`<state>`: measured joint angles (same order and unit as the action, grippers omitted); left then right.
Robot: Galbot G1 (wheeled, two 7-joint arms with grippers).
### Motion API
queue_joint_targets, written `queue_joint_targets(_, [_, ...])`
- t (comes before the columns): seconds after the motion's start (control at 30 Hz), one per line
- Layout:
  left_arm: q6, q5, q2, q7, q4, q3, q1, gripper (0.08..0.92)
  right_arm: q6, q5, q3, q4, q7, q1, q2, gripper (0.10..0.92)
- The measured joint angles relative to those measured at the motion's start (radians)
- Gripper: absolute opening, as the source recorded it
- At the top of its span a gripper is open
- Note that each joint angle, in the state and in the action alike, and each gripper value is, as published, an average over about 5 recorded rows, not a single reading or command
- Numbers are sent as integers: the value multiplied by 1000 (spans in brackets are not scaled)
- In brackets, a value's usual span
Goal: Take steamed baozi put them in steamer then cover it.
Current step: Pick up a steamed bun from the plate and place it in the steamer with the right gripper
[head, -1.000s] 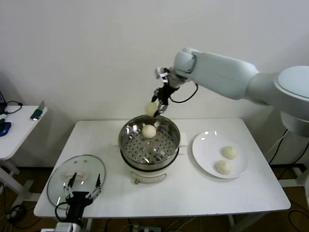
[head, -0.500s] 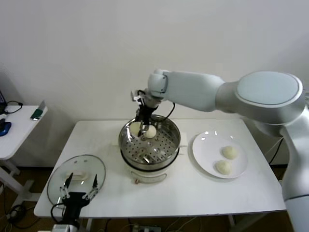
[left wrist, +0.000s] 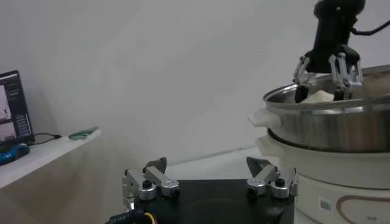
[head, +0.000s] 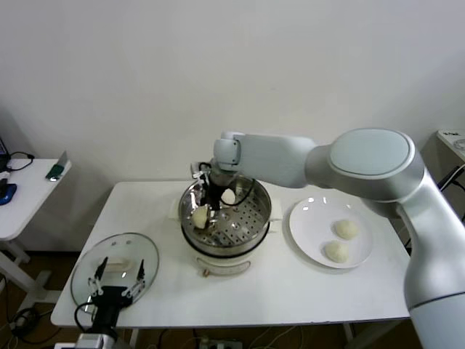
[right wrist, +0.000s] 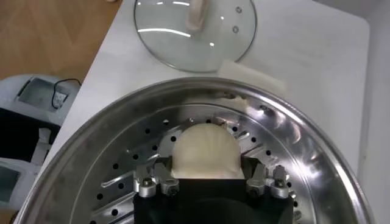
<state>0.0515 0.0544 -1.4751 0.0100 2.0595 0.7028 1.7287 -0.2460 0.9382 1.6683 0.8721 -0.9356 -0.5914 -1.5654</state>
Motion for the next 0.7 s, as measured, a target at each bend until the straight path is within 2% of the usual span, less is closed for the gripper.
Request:
queue_joint_targets(0.23, [0, 0, 7, 0, -8, 3, -3, 823, -1, -15, 2, 0, -2, 1, 9, 817])
queue_joint_targets(0.7, [0, 10, 7, -1, -14, 1, -1, 823, 47, -35, 8, 88, -78, -138, 130, 823])
